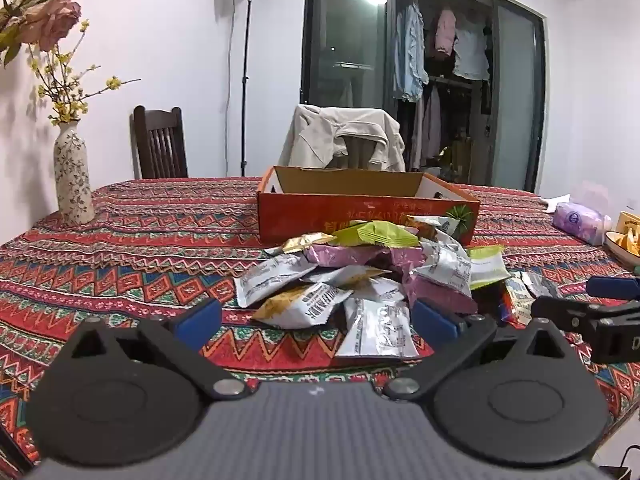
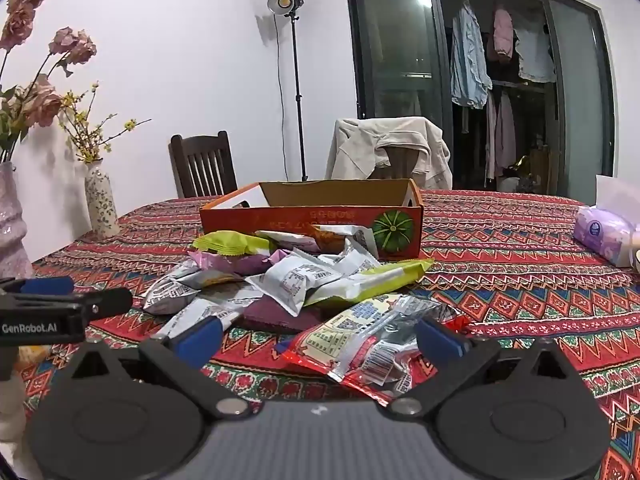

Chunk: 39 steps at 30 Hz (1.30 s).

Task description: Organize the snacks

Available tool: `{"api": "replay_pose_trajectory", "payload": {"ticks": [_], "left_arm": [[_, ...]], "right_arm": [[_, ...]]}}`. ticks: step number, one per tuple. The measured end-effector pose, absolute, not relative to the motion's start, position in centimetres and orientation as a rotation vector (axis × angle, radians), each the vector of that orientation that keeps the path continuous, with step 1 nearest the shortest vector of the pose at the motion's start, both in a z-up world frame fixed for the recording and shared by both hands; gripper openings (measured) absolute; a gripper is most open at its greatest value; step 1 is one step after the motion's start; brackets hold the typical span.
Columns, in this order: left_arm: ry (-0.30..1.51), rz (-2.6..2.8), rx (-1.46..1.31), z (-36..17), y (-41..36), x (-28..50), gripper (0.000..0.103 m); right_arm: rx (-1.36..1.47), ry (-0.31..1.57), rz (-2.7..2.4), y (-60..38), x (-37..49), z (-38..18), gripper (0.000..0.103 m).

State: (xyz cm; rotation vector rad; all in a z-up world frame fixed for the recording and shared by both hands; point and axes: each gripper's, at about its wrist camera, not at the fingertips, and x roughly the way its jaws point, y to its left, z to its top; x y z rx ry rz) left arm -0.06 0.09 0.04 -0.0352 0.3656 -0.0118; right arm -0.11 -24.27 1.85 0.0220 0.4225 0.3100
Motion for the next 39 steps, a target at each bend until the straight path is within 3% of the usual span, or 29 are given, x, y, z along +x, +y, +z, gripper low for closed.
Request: {"api": "replay_pose_trajectory", "payload": {"ticks": [39], "left_arm": [[0.390, -0.028, -0.058, -1.1, 0.2, 0.8, 0.103]], "right_arm": [[0.023, 0.440, 0.295, -24.6, 1.0, 1.2, 0.103]]}}
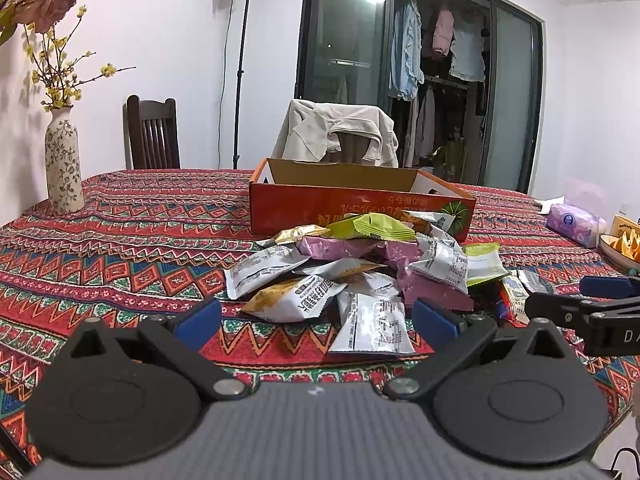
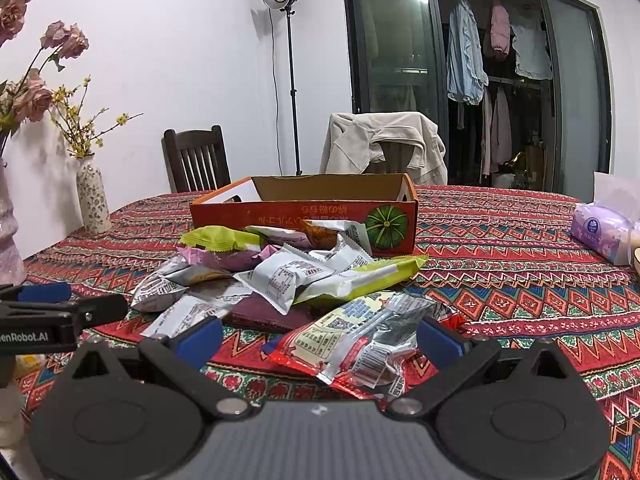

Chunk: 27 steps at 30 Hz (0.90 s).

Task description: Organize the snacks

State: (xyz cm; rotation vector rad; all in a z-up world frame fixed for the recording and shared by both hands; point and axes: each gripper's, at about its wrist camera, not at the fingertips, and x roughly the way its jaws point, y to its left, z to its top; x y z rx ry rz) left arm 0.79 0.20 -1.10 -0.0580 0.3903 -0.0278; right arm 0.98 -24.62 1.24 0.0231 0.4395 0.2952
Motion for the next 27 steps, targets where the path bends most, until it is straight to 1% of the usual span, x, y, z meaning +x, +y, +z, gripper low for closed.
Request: {"api": "replay_pose_trajectory", "payload": {"ticks": [27], "left_arm": [[0.395, -0.027, -0.064, -1.10, 0.17, 0.74, 0.103]], "right_arm": [[0.022, 0.437, 0.294, -24.58, 0.88, 1.19, 0.103]]}}
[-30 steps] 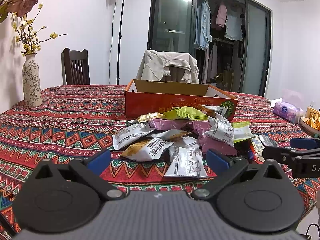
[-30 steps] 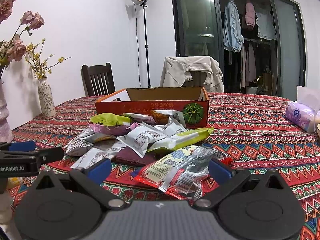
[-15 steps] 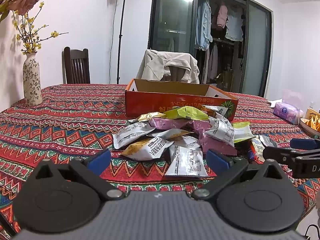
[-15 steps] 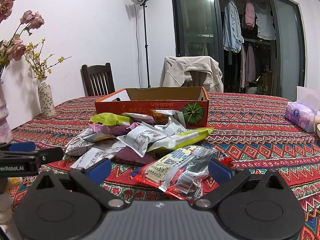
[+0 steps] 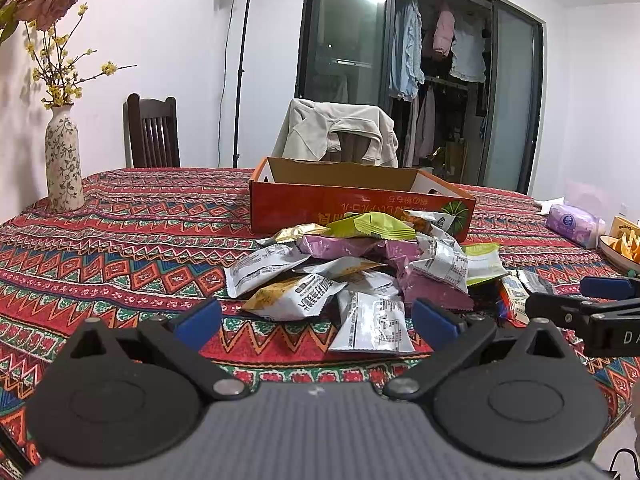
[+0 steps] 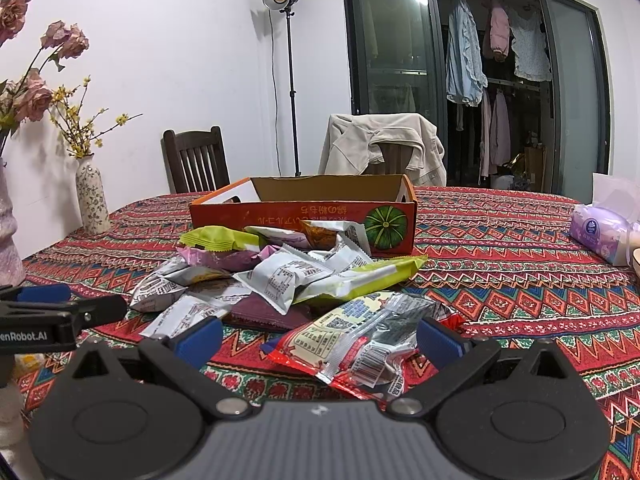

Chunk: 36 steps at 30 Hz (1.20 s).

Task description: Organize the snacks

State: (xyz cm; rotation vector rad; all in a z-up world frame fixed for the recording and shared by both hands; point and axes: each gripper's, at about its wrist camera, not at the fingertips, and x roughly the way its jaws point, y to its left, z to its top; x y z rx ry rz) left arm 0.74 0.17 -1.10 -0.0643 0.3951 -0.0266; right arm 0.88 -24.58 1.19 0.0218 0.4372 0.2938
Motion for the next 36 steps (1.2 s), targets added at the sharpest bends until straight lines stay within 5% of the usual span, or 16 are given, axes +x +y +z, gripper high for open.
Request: {"api": "replay_pose_trajectory", "payload": {"ticks": [36], "left_arm": [[0.400, -0.020, -0.070, -0.89, 0.12, 0.97, 0.103]], "right_arm": [[0.008, 0.448, 0.247, -24.67, 1.72, 1.23, 0.103]]}}
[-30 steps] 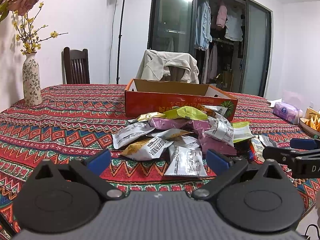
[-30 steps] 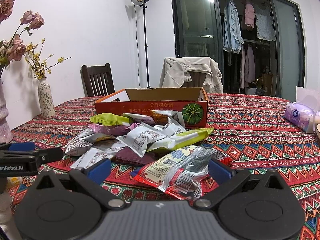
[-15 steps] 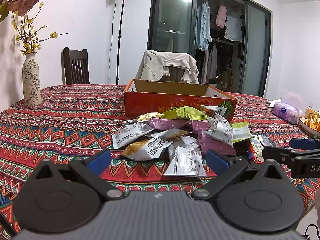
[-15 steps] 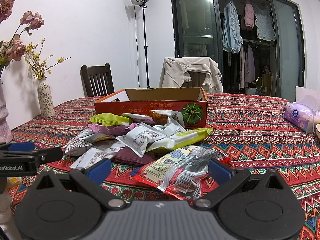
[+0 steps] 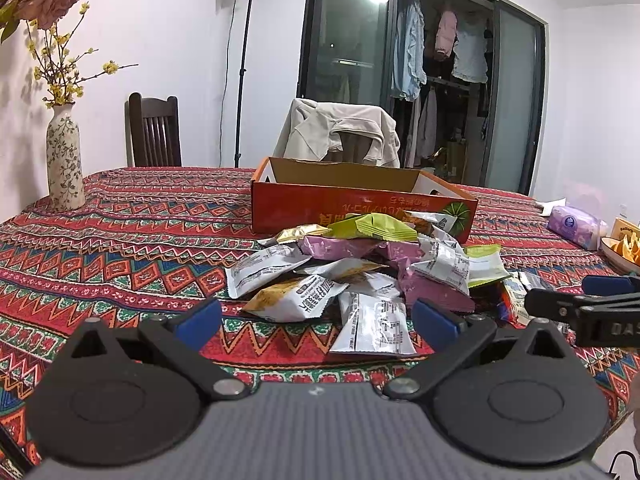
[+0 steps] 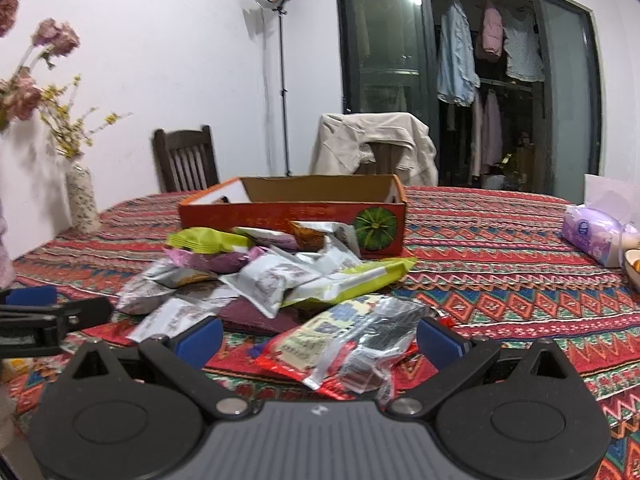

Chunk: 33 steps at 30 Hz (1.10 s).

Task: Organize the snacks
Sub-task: 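Grasp the silver-and-blue packet with the right tool while the left tool grasps a white packet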

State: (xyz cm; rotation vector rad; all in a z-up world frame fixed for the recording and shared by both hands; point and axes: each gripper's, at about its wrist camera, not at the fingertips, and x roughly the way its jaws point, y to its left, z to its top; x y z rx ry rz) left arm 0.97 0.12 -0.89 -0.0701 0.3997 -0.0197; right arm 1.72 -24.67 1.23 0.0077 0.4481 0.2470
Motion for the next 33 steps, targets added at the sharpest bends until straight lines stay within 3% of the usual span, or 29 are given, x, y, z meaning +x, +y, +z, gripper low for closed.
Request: {"api": "replay_pose_trajectory", "payload": {"ticks": [25, 30, 33], "left_arm": [[0.458, 0.002, -0.088, -1.7, 0.7, 2.2, 0.103], [0.481, -0.003, -0.085, -1.9, 0.4, 2.6, 0.103], [0.498, -0.013, -0.080, -1.8, 0.0, 2.9, 0.103]], "right_arm": [[-0.078, 0.686, 0.111, -24.5, 9.8, -1.4, 0.102], [-0.023, 0.707, 0.169, -25.6, 9.9, -1.8, 0.085], [-0.034, 0.684, 0.183, -25.8, 9.4, -1.7, 0.068]]}}
